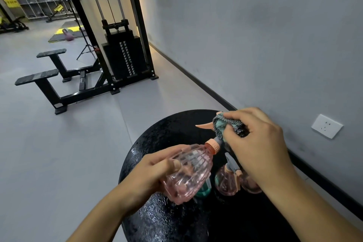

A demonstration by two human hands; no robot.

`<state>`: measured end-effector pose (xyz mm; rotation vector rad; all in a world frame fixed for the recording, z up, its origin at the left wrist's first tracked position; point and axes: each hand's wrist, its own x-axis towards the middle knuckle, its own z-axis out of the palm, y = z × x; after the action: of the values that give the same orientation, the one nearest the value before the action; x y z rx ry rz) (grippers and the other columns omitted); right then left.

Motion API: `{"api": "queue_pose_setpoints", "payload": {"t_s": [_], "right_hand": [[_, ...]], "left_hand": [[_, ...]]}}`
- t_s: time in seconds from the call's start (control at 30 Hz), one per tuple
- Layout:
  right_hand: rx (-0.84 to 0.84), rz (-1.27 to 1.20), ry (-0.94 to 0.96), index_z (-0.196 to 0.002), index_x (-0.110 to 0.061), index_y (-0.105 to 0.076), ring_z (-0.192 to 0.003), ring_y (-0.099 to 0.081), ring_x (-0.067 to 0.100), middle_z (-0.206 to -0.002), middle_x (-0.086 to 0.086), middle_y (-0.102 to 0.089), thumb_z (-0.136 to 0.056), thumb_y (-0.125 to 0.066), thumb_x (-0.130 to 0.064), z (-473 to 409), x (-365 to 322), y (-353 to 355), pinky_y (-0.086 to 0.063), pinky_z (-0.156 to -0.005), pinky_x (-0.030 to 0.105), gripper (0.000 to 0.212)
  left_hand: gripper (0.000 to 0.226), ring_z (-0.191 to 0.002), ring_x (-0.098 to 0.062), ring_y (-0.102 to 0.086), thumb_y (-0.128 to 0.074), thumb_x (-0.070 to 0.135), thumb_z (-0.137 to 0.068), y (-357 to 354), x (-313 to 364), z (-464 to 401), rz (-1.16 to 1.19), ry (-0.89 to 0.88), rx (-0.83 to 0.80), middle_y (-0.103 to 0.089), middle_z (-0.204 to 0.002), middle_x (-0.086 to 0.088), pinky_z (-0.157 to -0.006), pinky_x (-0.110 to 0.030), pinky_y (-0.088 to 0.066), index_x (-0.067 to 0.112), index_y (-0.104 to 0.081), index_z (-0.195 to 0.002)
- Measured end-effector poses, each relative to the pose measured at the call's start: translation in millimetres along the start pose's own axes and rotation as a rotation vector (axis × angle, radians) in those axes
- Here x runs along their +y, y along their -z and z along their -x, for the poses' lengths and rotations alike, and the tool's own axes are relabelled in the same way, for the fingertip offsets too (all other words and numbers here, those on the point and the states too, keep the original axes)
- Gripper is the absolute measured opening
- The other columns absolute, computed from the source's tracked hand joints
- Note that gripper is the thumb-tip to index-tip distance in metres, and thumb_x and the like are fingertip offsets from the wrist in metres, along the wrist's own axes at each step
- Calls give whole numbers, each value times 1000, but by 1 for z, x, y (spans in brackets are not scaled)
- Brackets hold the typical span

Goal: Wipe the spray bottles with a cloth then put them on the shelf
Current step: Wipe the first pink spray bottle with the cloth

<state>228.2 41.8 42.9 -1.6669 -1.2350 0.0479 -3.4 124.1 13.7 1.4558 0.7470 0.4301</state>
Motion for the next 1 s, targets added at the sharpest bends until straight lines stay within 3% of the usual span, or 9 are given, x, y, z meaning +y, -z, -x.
{"api": "queue_pose_setpoints", "payload": {"t_s": [0.13,0.23,0.37,0.5,0.67,0.8,1.0], "right_hand": [[-96,28,29,-115,-28,-77,-109,-61,0,-112,-20,-62,-91,-71,-12,7,-4,-7,-49,-92,12,30],[-181,18,81,-117,-28,-76,-121,-54,-1,-115,-21,-61,-92,-69,-13,12,-8,-13,-43,-96,9,30],[-85,55,52,-120,-28,-76,-109,-60,2,-114,-19,-60,-93,-69,-14,4,-2,-8,-53,-91,18,31],[-206,18,75,-121,-28,-75,-120,-53,-5,-118,-19,-58,-94,-68,-15,12,-7,-13,-45,-96,9,31],[-99,42,22,-122,-28,-72,-99,-62,-1,-115,-20,-55,-95,-65,-17,3,-4,-4,-47,-81,6,30],[-234,115,74,-121,-25,-72,-114,-51,2,-116,-21,-52,-95,-60,-18,10,-14,-11,-36,-88,-2,29],[-274,169,76,-121,-27,-70,-113,-44,0,-114,-22,-51,-98,-55,-20,6,-9,-7,-43,-91,14,28]], "left_hand": [[52,-113,-32,-76,-67,46,-76,-5,3,0,-59,-1,14,-78,-126,-3,-100,-65,-56,44,-74,-128],[53,-113,-38,-75,-67,45,-79,-4,1,1,-52,7,19,-77,-126,-8,-99,-70,-54,41,-72,-132],[51,-116,-39,-73,-68,44,-82,-2,1,1,-36,-9,37,-76,-128,-9,-102,-71,-53,40,-72,-133],[52,-113,-38,-75,-69,47,-80,-6,1,1,-52,0,18,-77,-127,-7,-99,-70,-55,42,-72,-132],[51,-112,-36,-76,-75,45,-76,-4,-1,-1,-37,-31,21,-78,-127,-7,-101,-60,-58,43,-74,-128],[50,-111,-25,-77,-79,45,-72,-5,-3,-2,-80,-64,30,-79,-123,-2,-98,-38,-62,46,-76,-121],[59,-113,-23,-77,-88,50,-67,-2,-7,-1,-114,-70,19,-79,-124,-1,-100,-38,-61,46,-74,-125]]}}
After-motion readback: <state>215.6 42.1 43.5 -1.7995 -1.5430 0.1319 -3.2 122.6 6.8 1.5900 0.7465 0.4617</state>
